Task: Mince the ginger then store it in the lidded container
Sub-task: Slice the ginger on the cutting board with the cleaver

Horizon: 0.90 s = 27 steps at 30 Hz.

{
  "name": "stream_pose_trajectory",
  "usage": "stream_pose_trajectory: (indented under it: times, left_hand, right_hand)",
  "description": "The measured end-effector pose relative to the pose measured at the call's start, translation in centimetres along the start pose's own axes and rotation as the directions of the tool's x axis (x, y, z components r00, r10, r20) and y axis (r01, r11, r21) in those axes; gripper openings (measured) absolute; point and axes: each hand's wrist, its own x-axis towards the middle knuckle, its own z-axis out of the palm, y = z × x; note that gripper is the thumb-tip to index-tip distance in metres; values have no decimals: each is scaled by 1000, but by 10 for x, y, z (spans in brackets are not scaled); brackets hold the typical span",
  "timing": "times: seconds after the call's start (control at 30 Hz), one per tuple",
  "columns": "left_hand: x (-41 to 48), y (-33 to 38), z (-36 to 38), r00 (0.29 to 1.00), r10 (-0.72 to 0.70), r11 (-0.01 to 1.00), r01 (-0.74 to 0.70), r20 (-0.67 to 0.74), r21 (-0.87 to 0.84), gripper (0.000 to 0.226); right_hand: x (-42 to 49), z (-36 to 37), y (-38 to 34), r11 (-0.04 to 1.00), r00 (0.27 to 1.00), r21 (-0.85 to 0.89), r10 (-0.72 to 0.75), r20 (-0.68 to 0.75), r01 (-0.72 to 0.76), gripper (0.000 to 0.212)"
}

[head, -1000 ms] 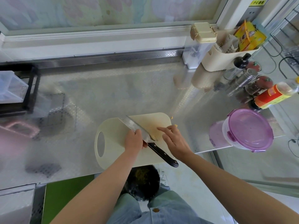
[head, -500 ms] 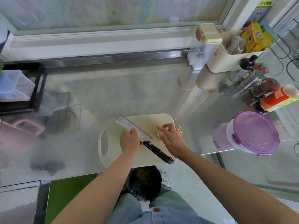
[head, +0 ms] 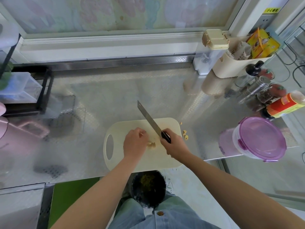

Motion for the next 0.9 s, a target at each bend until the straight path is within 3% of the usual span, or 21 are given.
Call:
stream_pose_trajectory:
  times: [0.1,0.17,0.37,0.53,0.77,0.9]
  left_hand:
    - [-4,-22,7,973,190,874,-228,130,428,32]
    - [-8,-29,12,954,225,796,-298,200,527,39]
    - [-10,-30,14,965,251,850,-256,73,461,24]
    - [-8,-32,14,958,269,845,-286,102,452,21]
    - [-10,-35,18,951,293,842,-304,93,445,31]
    - [-11,-31,22,919,373,804,-388,125,451,38]
  right_hand:
    - [-4,1,8,999,1000,-32,22,15,-21,20]
    - [-6,5,13,996,999,-77,40,27,-38,19]
    - [-3,12,19,975,999,-219,43,-3,-43,12]
    - [2,13,15,930,997,-362,57,-44,-69,31]
    - [2,21,10,882,996,-464,-83,22,83,6]
    - [4,18,9,881,997,-467,-55,50,72,12]
